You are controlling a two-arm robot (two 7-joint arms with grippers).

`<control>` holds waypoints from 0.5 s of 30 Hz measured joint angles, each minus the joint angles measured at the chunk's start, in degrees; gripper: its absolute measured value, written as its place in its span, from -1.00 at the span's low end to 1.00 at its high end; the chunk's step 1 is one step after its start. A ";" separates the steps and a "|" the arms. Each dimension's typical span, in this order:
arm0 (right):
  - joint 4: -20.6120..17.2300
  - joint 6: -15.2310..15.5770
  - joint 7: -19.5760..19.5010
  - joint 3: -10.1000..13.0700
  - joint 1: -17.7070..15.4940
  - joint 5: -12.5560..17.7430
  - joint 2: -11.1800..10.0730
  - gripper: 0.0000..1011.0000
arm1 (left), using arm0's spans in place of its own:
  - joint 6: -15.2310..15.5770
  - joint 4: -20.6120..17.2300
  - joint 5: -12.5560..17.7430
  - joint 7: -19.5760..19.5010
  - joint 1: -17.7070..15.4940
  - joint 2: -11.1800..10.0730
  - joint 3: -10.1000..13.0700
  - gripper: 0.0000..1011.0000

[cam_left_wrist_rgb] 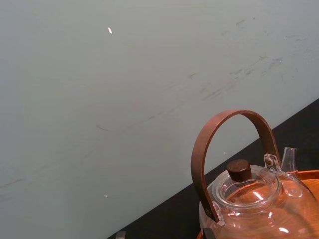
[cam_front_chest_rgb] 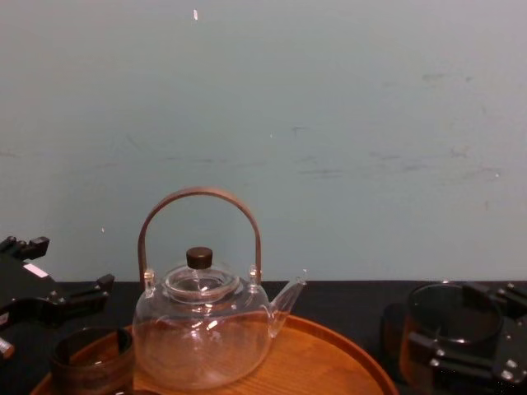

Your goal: Pick up the glass from the table and place it on the tray.

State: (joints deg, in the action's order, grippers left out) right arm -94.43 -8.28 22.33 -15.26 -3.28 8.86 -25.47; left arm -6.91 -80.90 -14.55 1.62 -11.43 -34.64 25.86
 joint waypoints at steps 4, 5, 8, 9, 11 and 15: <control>-0.21 -0.13 0.41 -0.58 0.02 -0.23 0.03 0.80 | 0.00 0.00 0.00 0.00 0.00 0.00 0.00 0.98; -0.29 -0.18 0.57 -0.81 0.02 -0.31 0.03 0.80 | 0.00 0.00 0.00 0.00 0.00 0.00 0.00 0.98; -0.43 -0.25 0.86 -1.24 0.07 -0.44 -0.01 0.80 | 0.00 0.00 0.00 0.00 0.00 0.00 0.00 0.98; -0.46 -0.25 0.95 -1.33 0.09 -0.46 -0.02 0.80 | 0.00 0.00 0.00 0.00 0.00 0.00 0.00 0.98; -0.49 -0.25 1.18 -1.66 0.22 -0.53 -0.04 0.80 | 0.00 0.00 0.00 0.00 0.00 0.00 0.00 0.98; -0.49 -0.24 1.64 -2.25 0.50 -0.55 -0.07 0.80 | 0.00 0.00 0.00 0.00 0.00 0.00 0.00 0.98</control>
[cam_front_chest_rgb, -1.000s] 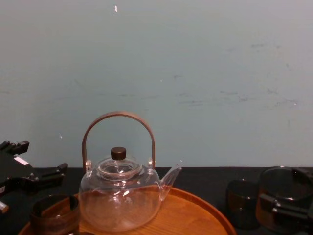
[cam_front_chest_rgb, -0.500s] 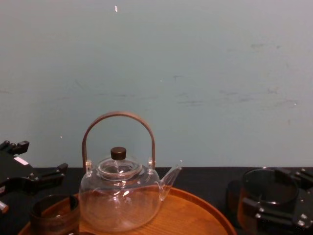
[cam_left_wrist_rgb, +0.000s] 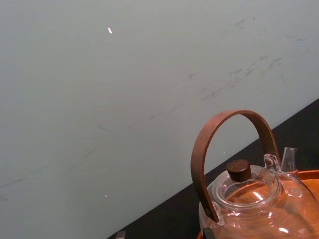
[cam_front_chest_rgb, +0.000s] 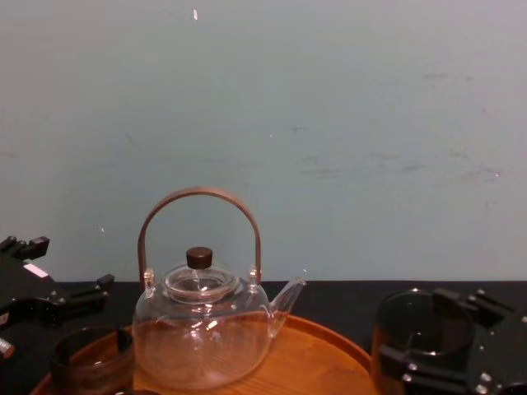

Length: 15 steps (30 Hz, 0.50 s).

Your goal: Pick up the glass from the table and place it on the tray.

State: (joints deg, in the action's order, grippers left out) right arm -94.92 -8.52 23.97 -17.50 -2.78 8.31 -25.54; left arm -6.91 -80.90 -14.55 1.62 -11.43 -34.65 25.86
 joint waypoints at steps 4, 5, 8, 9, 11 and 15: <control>0.15 0.04 0.48 -0.76 0.36 0.00 0.03 0.80 | 0.00 0.00 0.00 0.00 0.00 0.00 0.00 0.98; 0.40 0.06 0.65 -1.11 0.61 0.00 0.10 0.80 | 0.00 0.00 0.00 0.00 0.00 0.00 0.00 0.98; 0.98 0.08 1.00 -1.79 1.18 0.00 0.30 0.80 | 0.00 0.00 0.00 0.00 0.00 0.00 0.00 0.98; 1.12 0.08 1.10 -1.96 1.34 0.00 0.37 0.81 | 0.00 0.00 0.00 0.00 0.00 0.00 0.00 0.98; 1.49 0.08 1.31 -2.38 1.71 0.00 0.53 0.80 | 0.00 0.00 0.00 0.00 0.00 0.00 0.00 0.98; 2.56 0.00 1.98 -3.82 3.01 -0.02 1.11 0.80 | 0.00 0.00 0.00 0.00 0.00 0.00 0.00 0.98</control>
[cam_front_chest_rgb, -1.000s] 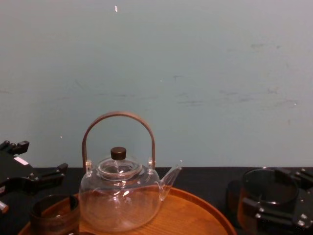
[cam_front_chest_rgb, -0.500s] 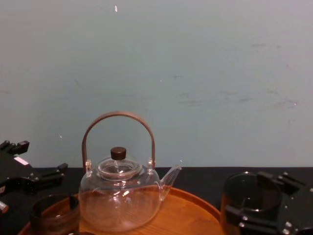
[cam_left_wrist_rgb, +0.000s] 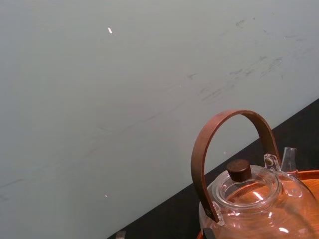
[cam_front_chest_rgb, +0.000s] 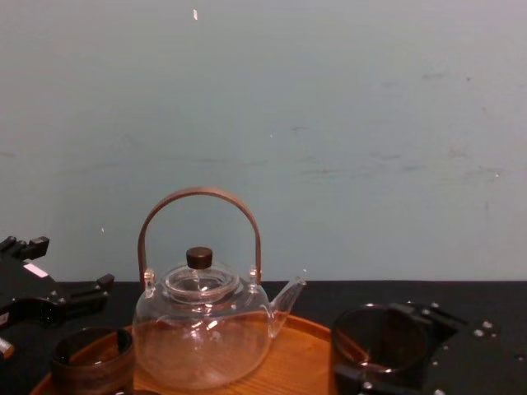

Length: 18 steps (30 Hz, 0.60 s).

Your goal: Pick up the glass from the table and place it on the tray.

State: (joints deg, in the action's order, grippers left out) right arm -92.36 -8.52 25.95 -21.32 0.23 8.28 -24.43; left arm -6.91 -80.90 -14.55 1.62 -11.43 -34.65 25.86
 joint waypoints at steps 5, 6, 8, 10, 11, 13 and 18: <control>1.46 -0.09 0.47 -1.54 1.52 -0.35 0.73 0.80 | 0.00 0.00 0.00 0.00 0.00 0.00 0.00 0.98; 1.46 -0.09 0.47 -1.54 1.52 -0.35 0.73 0.81 | 0.00 0.00 0.00 0.00 0.00 0.00 0.00 0.98; 2.17 -0.19 0.65 -2.25 2.21 -0.52 1.13 0.80 | 0.00 0.00 0.00 0.00 0.00 0.00 0.00 0.98; 2.95 -0.24 0.86 -2.89 2.88 -0.63 1.55 0.80 | 0.00 0.00 0.00 0.00 0.00 0.00 0.00 0.98; 3.23 -0.25 0.93 -3.10 3.12 -0.65 1.68 0.80 | 0.00 0.00 0.00 0.00 0.00 0.00 0.00 0.98; 3.86 -0.29 1.09 -3.75 3.73 -0.73 2.05 0.80 | 0.00 0.00 0.00 0.00 0.00 0.00 0.00 0.98; 5.39 -0.41 1.50 -5.07 4.99 -0.85 2.94 0.80 | 0.00 0.00 0.00 0.00 0.00 0.00 0.00 0.98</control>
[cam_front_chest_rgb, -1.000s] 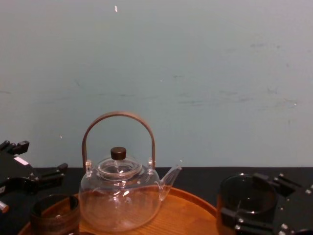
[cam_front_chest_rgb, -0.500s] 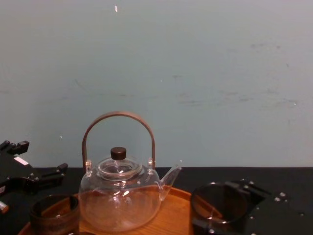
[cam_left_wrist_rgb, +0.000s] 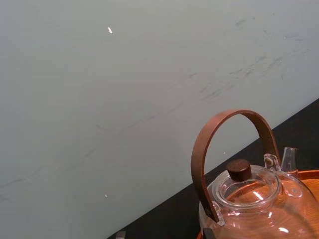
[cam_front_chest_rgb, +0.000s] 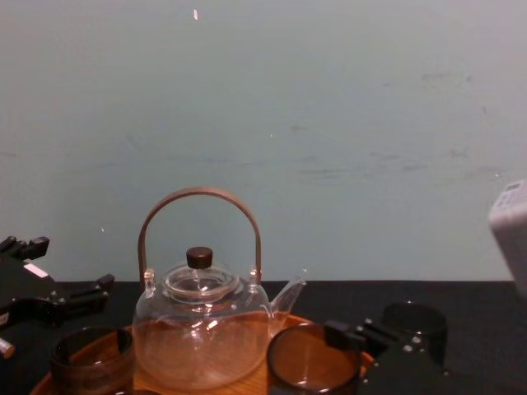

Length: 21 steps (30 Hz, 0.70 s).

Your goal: Pick up the glass from the table and place it on the tray.

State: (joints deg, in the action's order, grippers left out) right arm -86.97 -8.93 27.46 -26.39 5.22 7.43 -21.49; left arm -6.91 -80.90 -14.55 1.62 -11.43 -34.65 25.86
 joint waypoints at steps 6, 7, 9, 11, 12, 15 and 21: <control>2.07 -0.20 0.58 -1.60 1.26 -0.02 1.06 0.80 | 0.00 0.00 0.00 0.00 0.00 0.00 0.00 0.98; 2.39 -0.22 0.69 -1.81 1.43 -0.02 1.20 0.80 | 0.00 0.00 0.00 0.00 0.00 0.00 0.00 0.98; 3.29 -0.32 1.04 -2.43 1.92 -0.01 1.63 0.80 | 0.00 0.00 0.00 0.00 0.00 0.00 0.00 0.98; 3.85 -0.36 1.23 -2.82 2.22 -0.02 1.86 0.80 | 0.00 0.00 0.00 0.00 0.00 0.00 0.00 0.98; 4.45 -0.40 1.39 -3.25 2.52 -0.01 2.13 0.81 | 0.00 0.00 0.00 0.00 0.00 0.00 0.00 0.98; 5.55 -0.45 1.72 -4.00 3.15 -0.02 2.66 0.80 | 0.00 0.00 0.00 0.00 0.00 0.00 0.00 0.98; 7.68 -0.57 2.19 -5.31 4.31 -0.27 3.60 0.80 | 0.00 0.00 0.00 0.00 0.00 0.00 0.00 0.98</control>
State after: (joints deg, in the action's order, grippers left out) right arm -79.29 -9.50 29.64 -31.70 9.53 7.17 -17.89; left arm -6.91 -80.90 -14.55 1.62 -11.43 -34.65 25.86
